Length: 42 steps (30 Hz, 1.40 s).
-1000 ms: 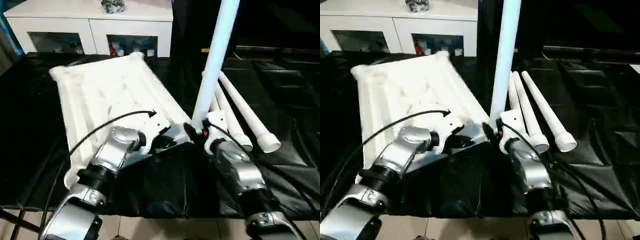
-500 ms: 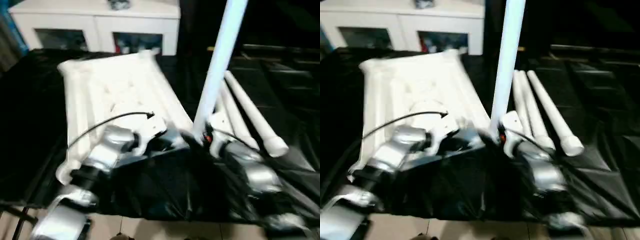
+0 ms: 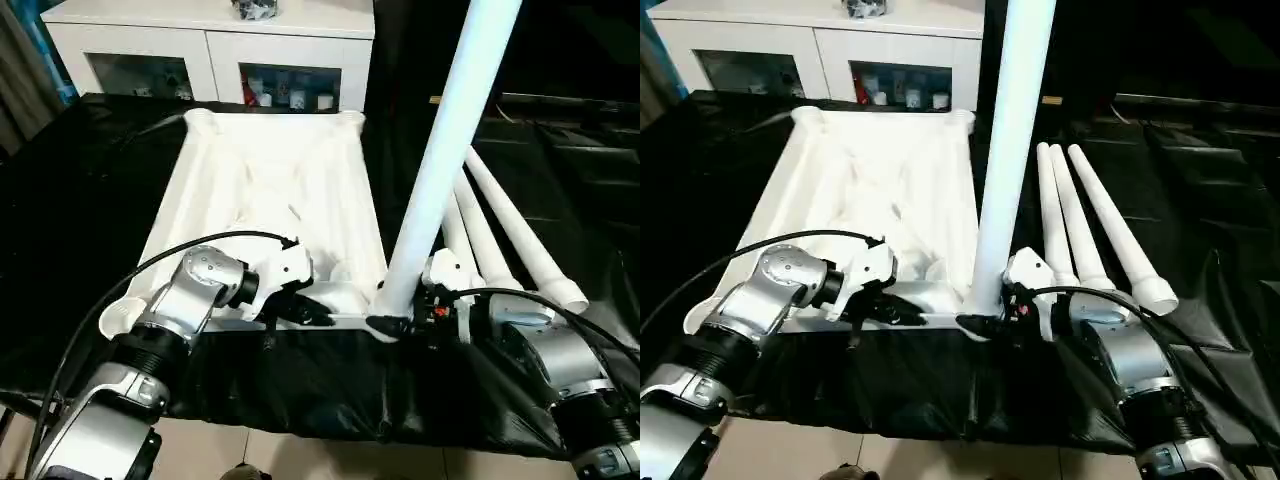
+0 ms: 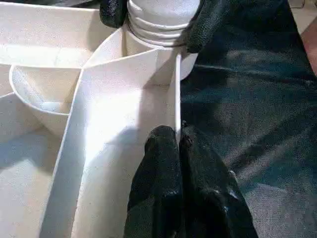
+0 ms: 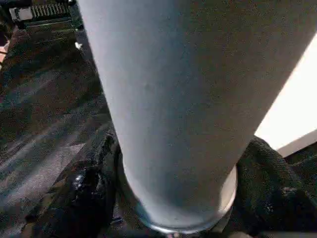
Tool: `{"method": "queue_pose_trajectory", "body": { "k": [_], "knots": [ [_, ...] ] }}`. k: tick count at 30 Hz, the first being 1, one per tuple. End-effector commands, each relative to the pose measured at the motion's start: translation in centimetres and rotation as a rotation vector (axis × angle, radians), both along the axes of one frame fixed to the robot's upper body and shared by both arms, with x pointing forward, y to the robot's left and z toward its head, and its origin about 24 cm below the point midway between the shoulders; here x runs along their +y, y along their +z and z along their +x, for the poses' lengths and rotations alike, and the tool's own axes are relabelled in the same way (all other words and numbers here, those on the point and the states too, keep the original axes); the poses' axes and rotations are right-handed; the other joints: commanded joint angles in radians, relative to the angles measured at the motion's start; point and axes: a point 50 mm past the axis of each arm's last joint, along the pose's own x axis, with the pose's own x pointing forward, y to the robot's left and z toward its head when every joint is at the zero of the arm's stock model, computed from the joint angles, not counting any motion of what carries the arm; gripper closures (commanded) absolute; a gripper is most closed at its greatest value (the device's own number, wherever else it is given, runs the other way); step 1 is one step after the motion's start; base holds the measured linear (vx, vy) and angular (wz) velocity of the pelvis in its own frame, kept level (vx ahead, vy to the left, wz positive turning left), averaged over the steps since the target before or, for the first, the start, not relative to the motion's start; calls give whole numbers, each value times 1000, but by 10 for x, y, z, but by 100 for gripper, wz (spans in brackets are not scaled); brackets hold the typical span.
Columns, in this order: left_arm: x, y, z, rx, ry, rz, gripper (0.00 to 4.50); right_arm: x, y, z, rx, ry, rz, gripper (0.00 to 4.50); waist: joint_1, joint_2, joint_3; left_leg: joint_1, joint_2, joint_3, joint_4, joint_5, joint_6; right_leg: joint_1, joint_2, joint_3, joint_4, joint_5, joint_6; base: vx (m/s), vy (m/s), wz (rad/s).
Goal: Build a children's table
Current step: Rotate leg to tighten
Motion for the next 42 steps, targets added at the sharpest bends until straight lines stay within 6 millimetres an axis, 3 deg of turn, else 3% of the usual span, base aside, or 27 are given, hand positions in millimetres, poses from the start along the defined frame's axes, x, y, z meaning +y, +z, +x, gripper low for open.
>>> {"method": "queue_pose_trajectory", "body": {
  "k": [1,3,6,7,8,10,11,15,16,18,21,22,23,24,25,29,30,32,36,38,41,42],
  "knots": [
    [-14,5,1,-20,-48,-20,450,21,-2,-10,30,124,35,168,0,-4,-63,15,58,-16,-70,-199,63,46,-68,56,-60,-124,-263,0,0,0],
    [-15,6,3,-18,-27,-31,450,21,-4,-10,52,92,59,174,3,-11,-61,14,58,-15,-70,-199,68,44,-70,56,-63,-149,-260,0,0,0],
    [-19,7,7,-18,40,-45,450,22,-8,-4,35,-3,67,181,3,-10,-58,14,59,-16,-73,-212,59,42,-70,56,-67,-190,-249,0,0,0],
    [-23,7,12,-26,106,-55,450,23,-11,6,2,-131,69,181,2,-8,-55,17,57,-16,-75,-236,48,39,-72,56,-72,-230,-242,0,0,0],
    [-23,7,12,-26,106,-55,450,23,-11,6,2,-132,69,181,-1,-9,-55,17,58,-16,-75,-247,37,36,-74,57,-73,-251,-238,0,0,0],
    [-34,7,19,-42,226,-66,450,27,-17,24,-20,-401,87,181,-13,-10,-50,23,54,-23,-80,-311,-9,31,-76,54,-85,-381,-209,0,0,0],
    [-39,6,20,-41,260,-66,450,30,-19,28,-23,-469,86,181,-20,-11,-51,18,55,-29,-83,-314,-25,36,-77,52,-85,-405,-191,0,0,0],
    [-57,4,18,-36,322,-87,450,42,-22,38,-10,-621,105,181,-34,-12,-54,18,51,-26,-79,-309,-12,33,-74,54,-91,-373,-188,0,0,0],
    [-73,3,14,-52,331,-107,450,58,-23,42,10,-679,127,181,-34,-15,-56,17,51,-22,-77,-289,-1,33,-73,56,-90,-355,-189,0,0,0],
    [-84,4,9,-59,318,-125,450,70,-22,44,7,-710,129,181,-36,-14,-56,13,50,-22,-78,-264,6,35,-70,55,-87,-326,-196,0,0,0],
    [-85,3,7,-61,298,-123,450,86,-16,44,-18,-653,145,181,-33,-14,-60,10,51,-20,-76,-225,23,40,-69,56,-79,-262,-198,0,0,0],
    [-81,3,9,-71,298,-115,450,86,-14,44,-25,-638,156,146,-33,-13,-61,12,51,-19,-75,-215,29,39,-67,55,-77,-236,-201,0,0,0],
    [-78,3,11,-79,308,-105,450,86,-14,44,-24,-636,172,125,-34,-12,-62,13,51,-18,-74,-209,34,40,-66,56,-74,-207,-209,0,0,0],
    [-75,3,12,-85,314,-97,450,85,-13,45,-22,-631,183,111,-35,-20,-63,13,51,-17,-74,-203,38,40,-65,56,-73,-195,-212,0,0,0],
    [-70,3,14,-92,313,-90,450,82,-12,44,-27,-601,186,111,-32,-15,-62,12,50,-17,-73,-202,45,41,-67,56,-72,-189,-218,0,0,0],
    [-57,5,15,-101,281,-69,450,66,-11,39,-80,-472,130,66,-30,-14,-59,13,51,-15,-73,-219,52,42,-67,55,-76,-212,-216,0,0,0],
    [-56,5,14,-102,274,-70,450,65,-11,39,-82,-464,128,66,-28,-6,-60,14,52,-16,-73,-223,46,40,-68,56,-74,-215,-219,0,0,0],
    [-50,7,11,-106,203,-78,450,53,-8,35,-100,-377,108,66,-26,-11,-61,14,52,-17,-73,-222,46,44,-66,54,-76,-210,-215,0,0,0],
    [-44,7,6,-85,135,-80,450,43,-5,29,-107,-276,87,66,-20,-9,-65,17,55,-14,-68,-184,64,44,-64,56,-63,-112,-251,0,0,0],
    [-35,6,2,-63,62,-64,450,30,-3,16,-88,-111,52,66,-18,-8,-65,18,56,-13,-68,-185,70,44,-65,57,-63,-106,-255,0,0,0],
    [-29,6,1,-50,20,-50,450,23,-2,8,-57,-19,32,66,-7,-11,-64,16,59,-12,-68,-189,77,45,-67,56,-62,-120,-254,0,0,0],
    [-27,6,0,-45,4,-46,450,20,-1,5,-38,16,26,82,-7,-18,-61,16,59,-12,-69,-193,75,46,-66,56,-65,-134,-252,0,0,0]
  ]
}}
